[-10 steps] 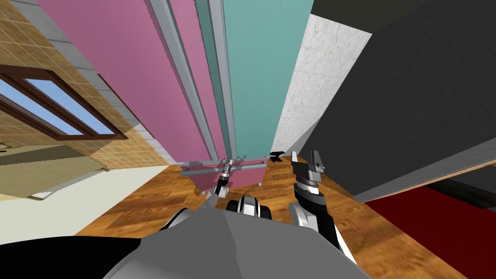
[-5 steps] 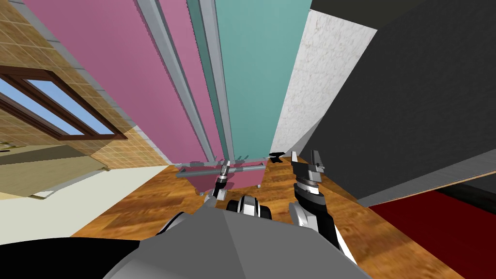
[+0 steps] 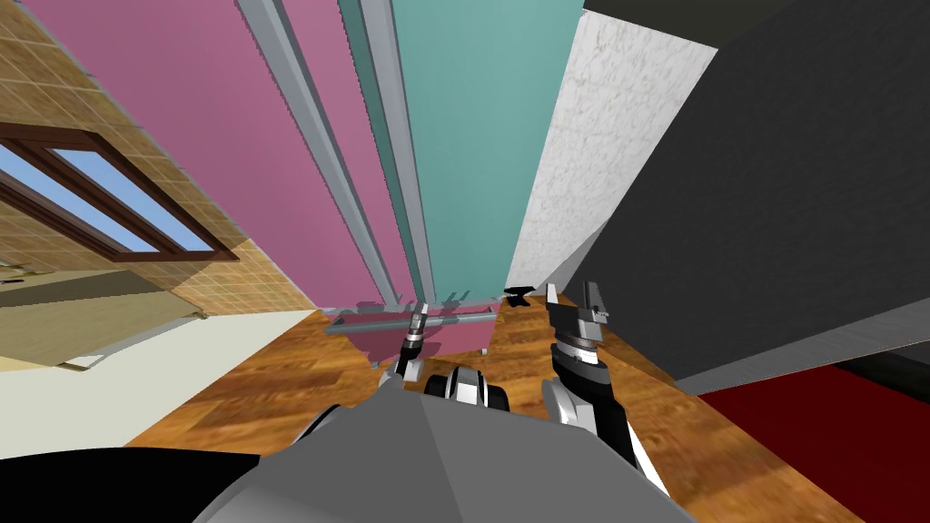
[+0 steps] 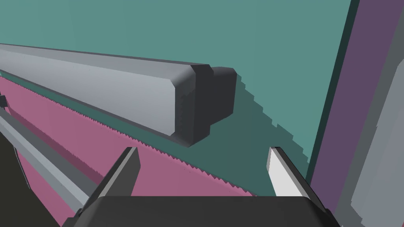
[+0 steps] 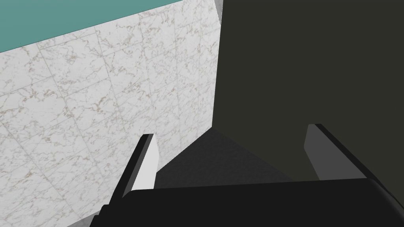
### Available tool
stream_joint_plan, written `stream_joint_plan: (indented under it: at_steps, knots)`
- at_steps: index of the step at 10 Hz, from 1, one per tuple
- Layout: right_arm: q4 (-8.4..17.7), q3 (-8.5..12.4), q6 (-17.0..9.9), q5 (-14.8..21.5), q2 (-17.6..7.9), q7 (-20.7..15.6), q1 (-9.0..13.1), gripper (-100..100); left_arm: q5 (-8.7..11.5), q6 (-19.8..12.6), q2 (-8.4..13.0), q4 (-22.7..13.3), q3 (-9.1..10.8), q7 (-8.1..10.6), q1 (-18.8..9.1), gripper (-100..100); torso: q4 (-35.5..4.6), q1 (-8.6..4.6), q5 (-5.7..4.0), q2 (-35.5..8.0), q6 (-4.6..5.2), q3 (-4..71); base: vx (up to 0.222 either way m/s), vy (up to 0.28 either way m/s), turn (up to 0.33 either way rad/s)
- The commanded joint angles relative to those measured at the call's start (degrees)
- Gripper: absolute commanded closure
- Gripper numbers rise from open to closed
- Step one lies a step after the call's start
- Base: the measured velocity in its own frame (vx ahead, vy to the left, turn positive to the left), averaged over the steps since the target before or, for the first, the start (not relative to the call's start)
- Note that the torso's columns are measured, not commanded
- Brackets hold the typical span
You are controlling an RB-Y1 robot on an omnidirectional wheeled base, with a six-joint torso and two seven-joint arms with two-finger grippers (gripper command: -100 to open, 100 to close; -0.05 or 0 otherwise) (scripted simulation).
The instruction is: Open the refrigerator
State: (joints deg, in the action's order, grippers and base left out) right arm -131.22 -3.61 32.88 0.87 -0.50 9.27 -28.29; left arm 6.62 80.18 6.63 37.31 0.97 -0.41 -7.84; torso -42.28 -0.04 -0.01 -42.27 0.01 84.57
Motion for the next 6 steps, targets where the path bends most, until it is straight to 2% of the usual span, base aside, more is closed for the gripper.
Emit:
stream_joint_plan:
  at_steps: [1, 2, 3, 6]
  knots:
    - [0.0, 0.0, 0.0, 0.0, 0.0, 0.0, 0.0, 0, 0.2, 1.7, 0.3, 0.7, 0.27, -0.41, 1.0, -100, 0.0, 0.0, 0.0, 0.0, 0.0, 0.0, 0.032, -0.031, 0.008]
    - [0.0, 0.0, 0.0, 0.0, 0.0, 0.0, 0.0, 0, 0.4, 4.1, 0.5, 0.9, 0.7, -1.03, 2.1, -100, 0.0, 0.08, 0.02, 0.0, 0.0, 0.0, 0.052, -0.044, 0.028]
    - [0.0, 0.0, 0.0, 0.0, 0.0, 0.0, 0.0, 0, 0.4, 4.1, 0.5, 0.9, 0.7, -1.03, 2.1, -100, 0.0, 0.04, 0.02, 0.0, -0.01, 0.0, 0.057, -0.048, 0.022]
    - [0.0, 0.0, 0.0, 0.0, 0.0, 0.0, 0.0, 0, 0.9, 7.9, -0.5, 1.0, 1.45, -2.1, 4.0, -100, 0.0, -0.01, 0.0, 0.0, 0.0, 0.0, 0.059, -0.059, 0.026]
